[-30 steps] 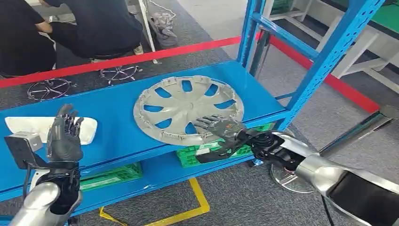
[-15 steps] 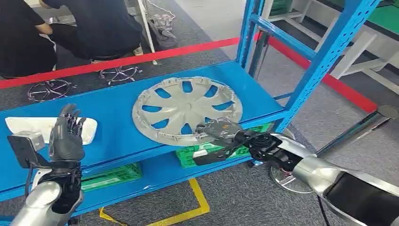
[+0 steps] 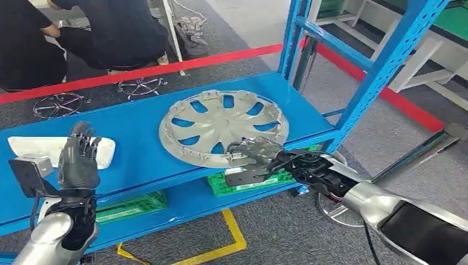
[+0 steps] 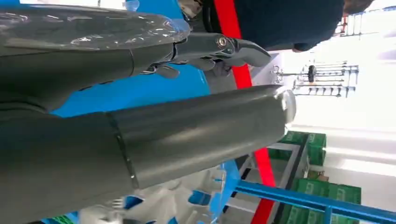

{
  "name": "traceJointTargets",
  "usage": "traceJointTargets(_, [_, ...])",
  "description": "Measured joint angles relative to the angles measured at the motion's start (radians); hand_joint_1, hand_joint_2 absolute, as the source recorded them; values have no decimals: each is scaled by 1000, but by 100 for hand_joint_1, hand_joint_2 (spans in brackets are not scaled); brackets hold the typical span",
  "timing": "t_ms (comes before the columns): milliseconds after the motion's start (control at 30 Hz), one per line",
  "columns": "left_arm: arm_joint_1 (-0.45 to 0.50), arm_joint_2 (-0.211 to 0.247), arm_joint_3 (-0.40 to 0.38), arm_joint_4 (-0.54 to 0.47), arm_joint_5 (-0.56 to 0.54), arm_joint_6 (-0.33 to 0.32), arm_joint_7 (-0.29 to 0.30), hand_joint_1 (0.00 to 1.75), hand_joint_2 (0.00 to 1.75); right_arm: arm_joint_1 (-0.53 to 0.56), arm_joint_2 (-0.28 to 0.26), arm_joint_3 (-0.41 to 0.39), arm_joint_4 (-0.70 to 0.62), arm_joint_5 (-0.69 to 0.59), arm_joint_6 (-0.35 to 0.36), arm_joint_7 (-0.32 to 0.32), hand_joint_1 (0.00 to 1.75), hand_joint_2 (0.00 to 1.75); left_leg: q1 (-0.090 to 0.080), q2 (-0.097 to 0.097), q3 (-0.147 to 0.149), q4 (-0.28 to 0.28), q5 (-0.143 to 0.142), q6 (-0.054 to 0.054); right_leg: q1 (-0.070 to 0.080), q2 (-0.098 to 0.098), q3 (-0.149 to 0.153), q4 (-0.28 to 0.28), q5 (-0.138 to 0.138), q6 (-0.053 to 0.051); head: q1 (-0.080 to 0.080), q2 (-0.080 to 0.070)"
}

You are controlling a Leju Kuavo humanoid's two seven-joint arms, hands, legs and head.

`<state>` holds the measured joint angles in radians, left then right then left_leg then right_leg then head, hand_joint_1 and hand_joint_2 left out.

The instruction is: Take the parts from the cabinet and place them on the table.

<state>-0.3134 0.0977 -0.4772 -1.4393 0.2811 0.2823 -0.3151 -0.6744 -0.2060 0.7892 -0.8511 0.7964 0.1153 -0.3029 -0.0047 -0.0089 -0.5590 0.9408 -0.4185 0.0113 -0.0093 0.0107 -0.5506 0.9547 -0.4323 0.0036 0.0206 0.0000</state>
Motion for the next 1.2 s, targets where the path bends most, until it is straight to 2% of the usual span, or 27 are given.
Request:
traceJointTargets(133, [3, 0, 2, 0, -5, 0, 0, 0, 0, -6, 0, -51, -55, -100, 51, 29, 175, 175, 0, 0, 0, 0, 0, 0, 0, 0, 0, 0, 0, 0, 0, 0])
traceJointTargets(267, [11, 0, 10, 0, -9, 3, 0, 0, 0, -6, 0, -98, -109, -190, 46, 50, 175, 175, 0, 0, 0, 1, 0, 0, 0, 0, 0, 0, 0, 0, 0, 0])
traceJointTargets(367, [17, 0, 15, 0, -13, 13, 1, 0, 0, -6, 0, -148, -171, -322, 23, 72, 175, 175, 0, 0, 0, 1, 0, 0, 0, 0, 0, 0, 0, 0, 0, 0])
traceJointTargets(500, [31, -1, 16, -2, -27, 31, 24, 0, 0, 12, 0, -228, -334, -488, -75, 151, 175, 175, 0, 0, -1, 1, 0, 0, 0, -1, -1, 0, 0, 0, 0, 0])
traceJointTargets(633, [32, -7, 16, -2, -31, 29, 27, 0, 0, 36, 0, -290, -473, -537, -116, 185, 175, 175, 0, 0, -2, 1, -1, 0, 0, 0, -2, 0, 0, 0, 1, 0])
traceJointTargets(800, [31, -14, 16, -2, -32, 24, 27, 0, 0, 67, 0, -343, -590, -551, -128, 174, 175, 175, 1, 0, -2, 1, -1, 0, 0, 1, -3, 0, 0, 0, -1, 0])
traceJointTargets(833, [31, -15, 16, -2, -33, 24, 25, 0, 175, 72, 0, -351, -607, -556, -137, 166, 175, 175, 1, 0, -3, 1, -1, 0, 0, 1, -3, 0, 0, 0, 0, 0])
traceJointTargets(933, [29, -20, 16, -1, -46, 34, 17, 0, 175, 91, 0, -370, -669, -577, -176, 132, 175, 175, 1, 0, -3, 1, -1, 0, 0, 0, -3, 0, 0, 0, -1, 0])
traceJointTargets(1067, [22, -29, 16, 0, -62, 44, 5, 0, 175, 100, 4, -378, -742, -578, -193, 127, 175, 175, 1, 0, -3, 1, -1, 0, 0, 1, -3, 0, 0, 0, -1, 0])
traceJointTargets(1200, [20, -38, 15, 0, -98, 53, -36, 0, 175, 113, 10, -368, -801, -584, -207, 125, 175, 175, 1, 0, -3, 1, -1, 0, 0, 1, -3, 0, 0, 0, 0, 0])
